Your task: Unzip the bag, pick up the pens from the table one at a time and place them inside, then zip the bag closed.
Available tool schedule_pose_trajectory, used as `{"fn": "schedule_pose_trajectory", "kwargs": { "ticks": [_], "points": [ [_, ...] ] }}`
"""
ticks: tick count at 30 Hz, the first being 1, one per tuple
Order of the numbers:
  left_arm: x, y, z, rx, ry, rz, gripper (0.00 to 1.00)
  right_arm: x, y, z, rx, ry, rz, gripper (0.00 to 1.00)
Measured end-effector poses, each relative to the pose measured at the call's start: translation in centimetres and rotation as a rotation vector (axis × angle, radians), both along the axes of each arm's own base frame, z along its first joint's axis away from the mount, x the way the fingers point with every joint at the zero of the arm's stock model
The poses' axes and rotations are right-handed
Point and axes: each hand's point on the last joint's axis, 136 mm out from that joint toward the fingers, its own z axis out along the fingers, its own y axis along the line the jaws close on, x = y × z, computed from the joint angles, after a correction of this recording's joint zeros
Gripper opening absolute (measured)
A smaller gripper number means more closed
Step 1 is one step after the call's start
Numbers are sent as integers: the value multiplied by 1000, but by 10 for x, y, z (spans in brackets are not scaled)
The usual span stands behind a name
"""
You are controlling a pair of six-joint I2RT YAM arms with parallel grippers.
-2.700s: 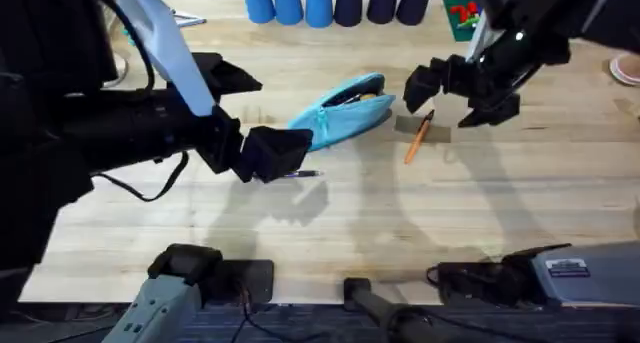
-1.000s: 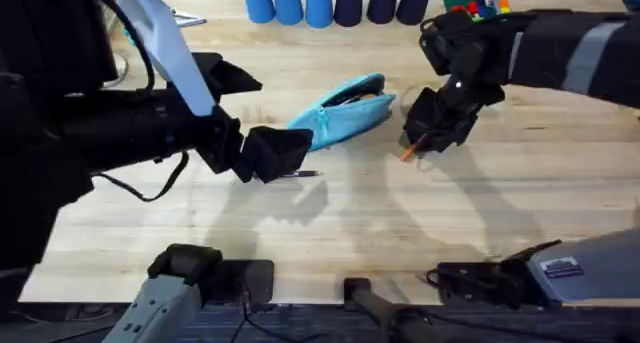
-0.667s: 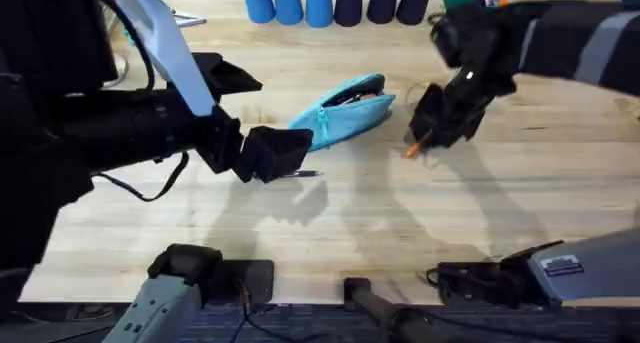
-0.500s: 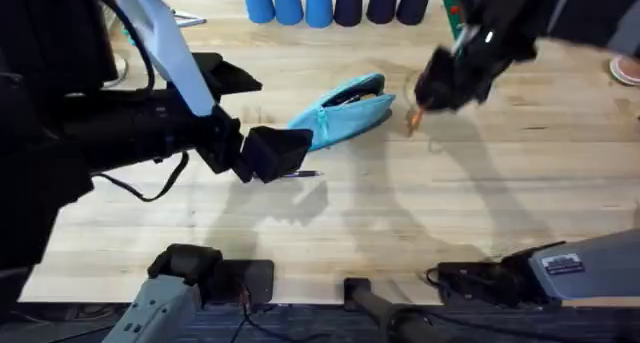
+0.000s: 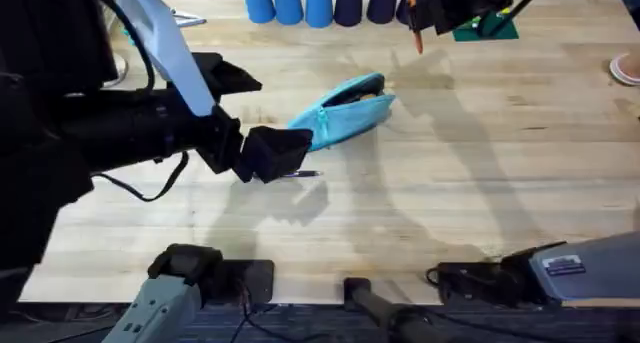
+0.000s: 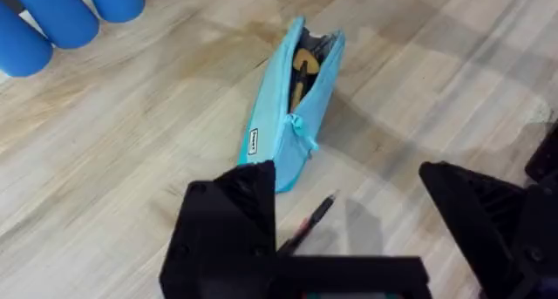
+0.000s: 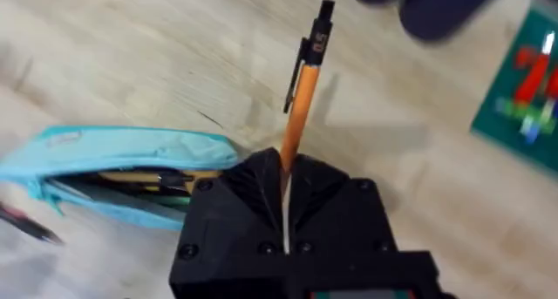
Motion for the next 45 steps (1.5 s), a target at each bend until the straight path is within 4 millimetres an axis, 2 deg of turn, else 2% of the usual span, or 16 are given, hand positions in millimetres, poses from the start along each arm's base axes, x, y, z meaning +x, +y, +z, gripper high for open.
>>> {"fn": "schedule_pose_trajectory", "kwargs": {
  "ticks": [6,14,19,28,31,36,45],
  "points": [
    [0,0,0,0,0,0,995,6,12,9,-106,-132,261,31],
    [0,0,0,0,0,0,996,-6,36,13,-194,-267,659,30],
    [0,0,0,0,0,0,996,-30,43,4,-244,-289,903,30],
    [0,0,0,0,0,0,995,-93,40,-19,-295,-243,1340,30],
    [0,0,0,0,0,0,995,-102,39,-21,-330,-288,1469,30],
    [0,0,0,0,0,0,995,-99,40,-20,-388,-376,1576,31],
    [0,0,0,0,0,0,995,-90,45,-22,-410,-433,1616,31]
  ]
}}
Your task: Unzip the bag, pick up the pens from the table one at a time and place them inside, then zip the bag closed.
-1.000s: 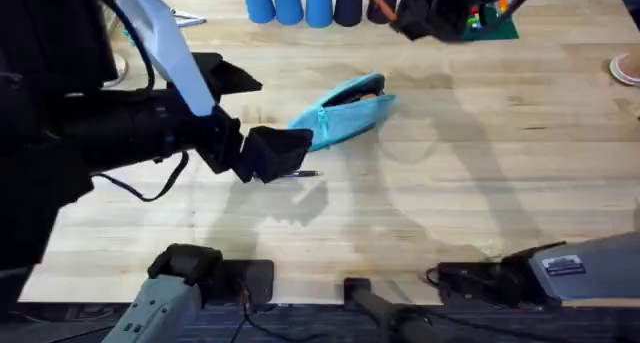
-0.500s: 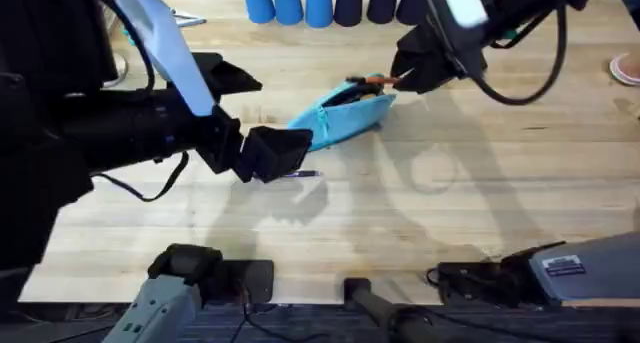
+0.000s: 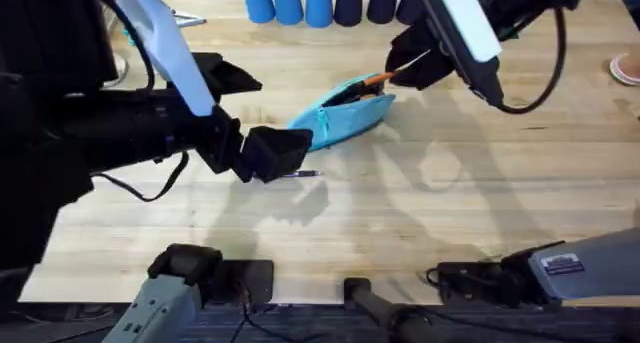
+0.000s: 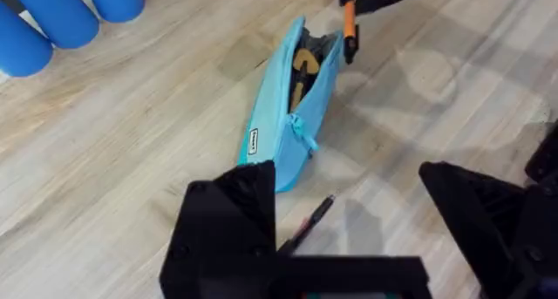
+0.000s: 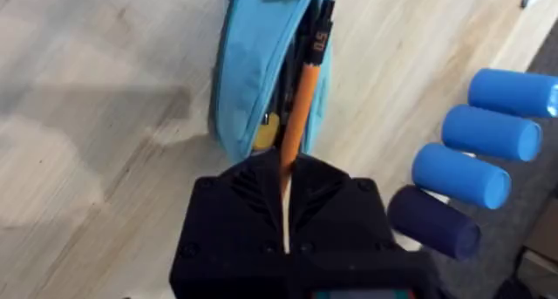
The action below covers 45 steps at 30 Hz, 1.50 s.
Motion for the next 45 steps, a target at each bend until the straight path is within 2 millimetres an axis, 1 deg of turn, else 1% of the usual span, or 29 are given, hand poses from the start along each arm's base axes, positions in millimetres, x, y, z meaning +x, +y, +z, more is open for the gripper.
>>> {"fn": "schedule_pose_trajectory", "kwargs": {
  "ticks": [6,13,22,28,33,38,45],
  "points": [
    [0,0,0,0,0,0,995,2,11,-23,-8,59,26,31],
    [0,0,0,0,0,0,995,8,23,-33,0,64,26,31],
    [0,0,0,0,0,0,995,13,27,-52,-8,107,13,31],
    [0,0,0,0,0,0,996,14,28,-69,-20,148,11,31],
    [0,0,0,0,0,0,995,15,34,-82,-27,167,23,31],
    [0,0,0,0,0,0,995,14,40,-88,-30,173,36,31],
    [0,0,0,0,0,0,995,15,41,-88,-27,179,18,31]
  ]
}}
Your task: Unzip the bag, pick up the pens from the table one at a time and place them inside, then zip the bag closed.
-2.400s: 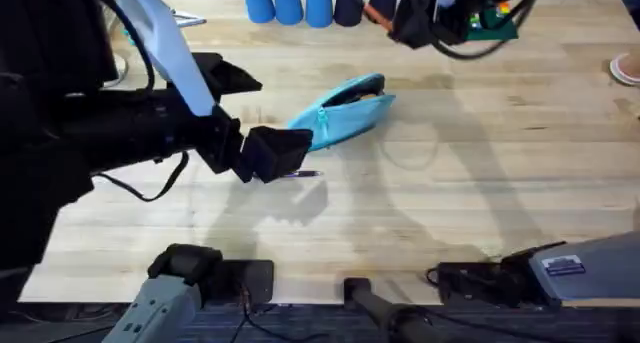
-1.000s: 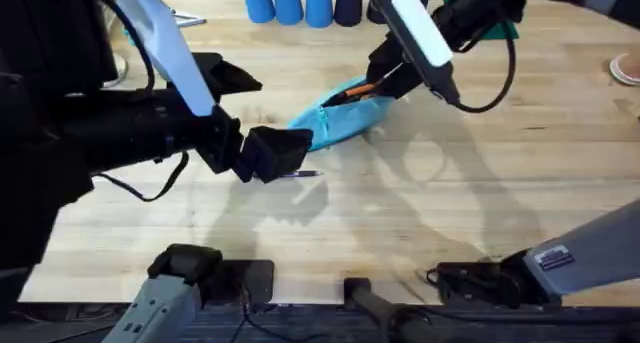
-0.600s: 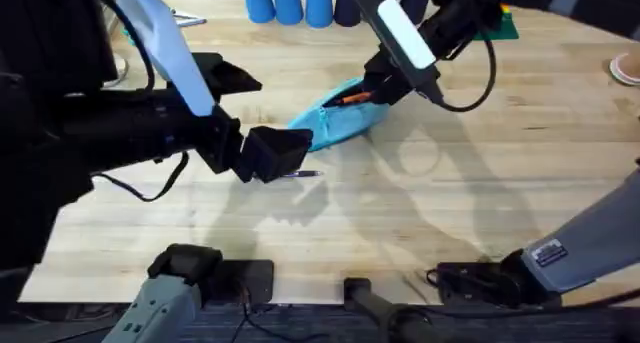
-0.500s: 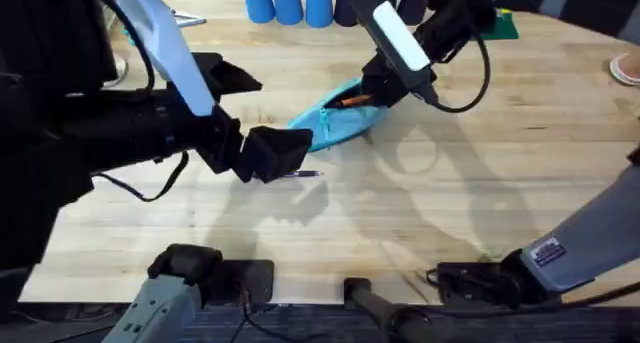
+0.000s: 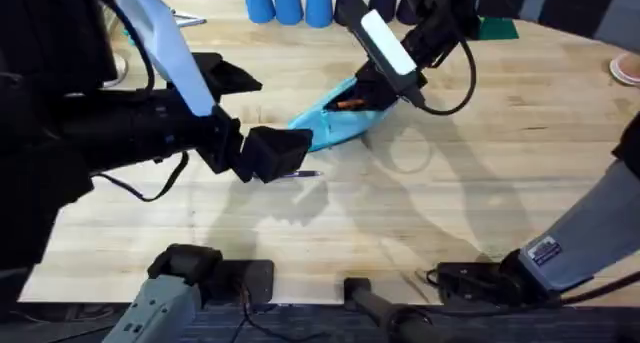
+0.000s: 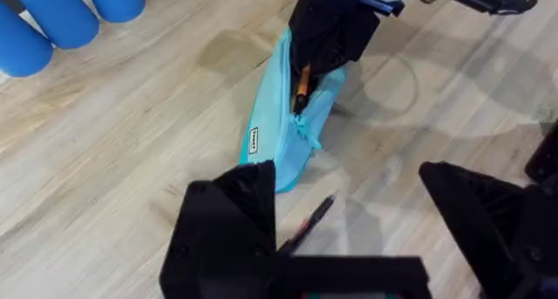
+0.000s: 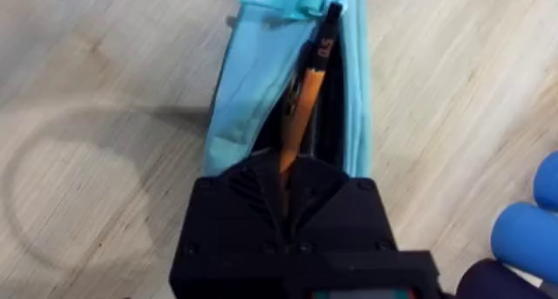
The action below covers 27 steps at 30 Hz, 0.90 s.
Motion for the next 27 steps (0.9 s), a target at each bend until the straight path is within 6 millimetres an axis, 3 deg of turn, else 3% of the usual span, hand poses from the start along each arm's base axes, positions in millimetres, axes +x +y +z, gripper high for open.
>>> {"fn": "schedule_pose_trajectory", "kwargs": {
  "ticks": [7,20,24,27],
  "points": [
    [0,0,0,0,0,0,995,10,1,1,9,5,-82,31],
    [0,0,0,0,0,0,995,21,-14,-7,-94,-35,-137,31],
    [0,0,0,0,0,0,996,21,-13,-8,-106,-40,-139,145],
    [0,0,0,0,0,0,996,20,-11,-8,-114,-44,-133,73]
  ]
}}
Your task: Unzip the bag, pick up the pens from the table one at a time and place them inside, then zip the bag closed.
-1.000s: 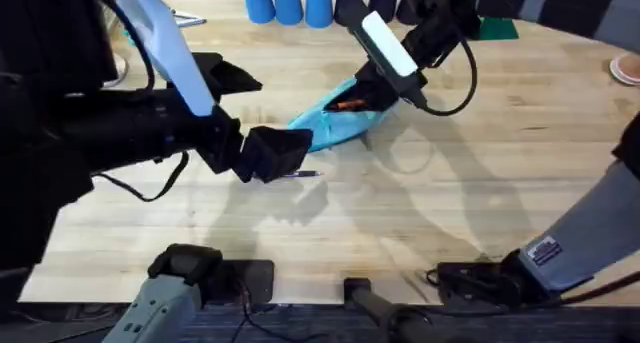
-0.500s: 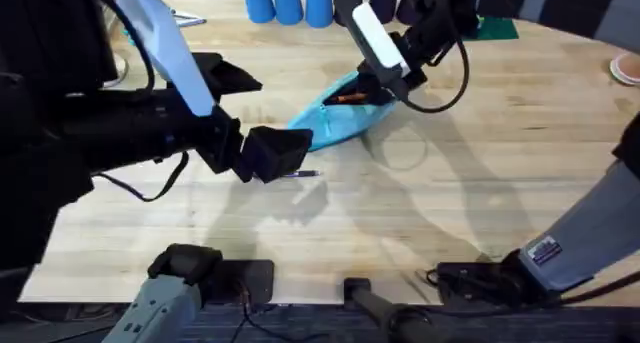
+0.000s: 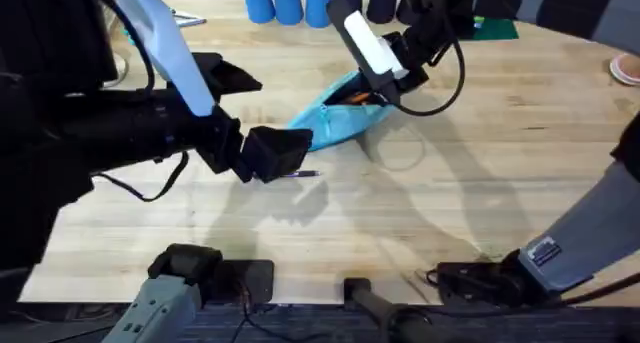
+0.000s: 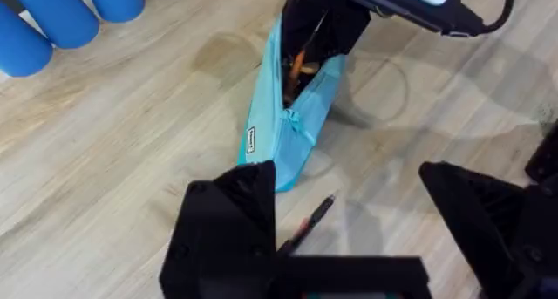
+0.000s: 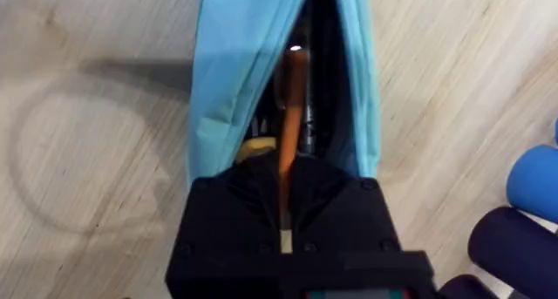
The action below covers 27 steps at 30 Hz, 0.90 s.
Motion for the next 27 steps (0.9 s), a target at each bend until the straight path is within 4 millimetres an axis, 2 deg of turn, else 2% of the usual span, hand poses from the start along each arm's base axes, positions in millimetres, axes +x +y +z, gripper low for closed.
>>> {"fn": "schedule_pose_trajectory", "kwargs": {
  "ticks": [3,4,10,11,20,27],
  "points": [
    [0,0,0,0,1,0,996,-1,2,0,-7,-3,4,50],
    [0,0,0,0,0,0,996,-1,2,-1,-9,-3,3,86],
    [0,0,0,0,0,0,996,-2,4,-1,-9,0,4,930],
    [0,0,0,0,1,0,996,-3,4,-1,-10,4,4,976],
    [0,0,0,0,0,0,996,-6,4,5,-9,19,-35,996],
    [0,0,0,0,0,0,996,-5,4,35,25,-25,-100,996]
  ]
}}
